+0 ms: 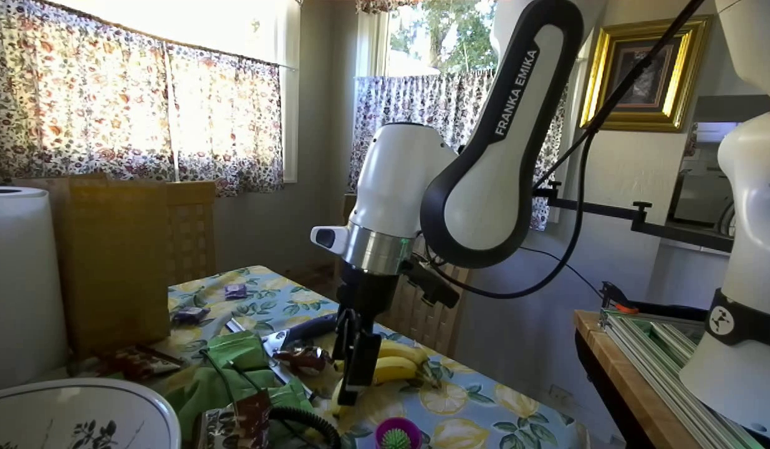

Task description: Move the cable to the right

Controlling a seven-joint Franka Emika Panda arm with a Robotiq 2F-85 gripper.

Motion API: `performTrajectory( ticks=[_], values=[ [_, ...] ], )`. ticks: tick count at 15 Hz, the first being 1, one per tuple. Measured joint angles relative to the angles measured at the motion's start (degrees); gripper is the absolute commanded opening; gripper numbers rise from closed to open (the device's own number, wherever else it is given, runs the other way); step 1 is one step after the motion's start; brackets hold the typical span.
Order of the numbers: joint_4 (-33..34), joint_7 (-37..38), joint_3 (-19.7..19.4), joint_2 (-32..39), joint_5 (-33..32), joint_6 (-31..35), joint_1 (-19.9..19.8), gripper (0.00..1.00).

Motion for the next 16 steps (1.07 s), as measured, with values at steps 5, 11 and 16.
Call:
performTrajectory(
  ticks=[5,11,16],
  values=[
    [2.34,2.04,-1.62,3.07,-1.93,0.01,1.08,1.0],
    [4.37,7.49,-3.12,6.33,-2.22,4.66,4.51,1.0],
    [5.5,14.68,-7.32,8.93,-2.08,7.65,9.41,1.0]
  ],
)
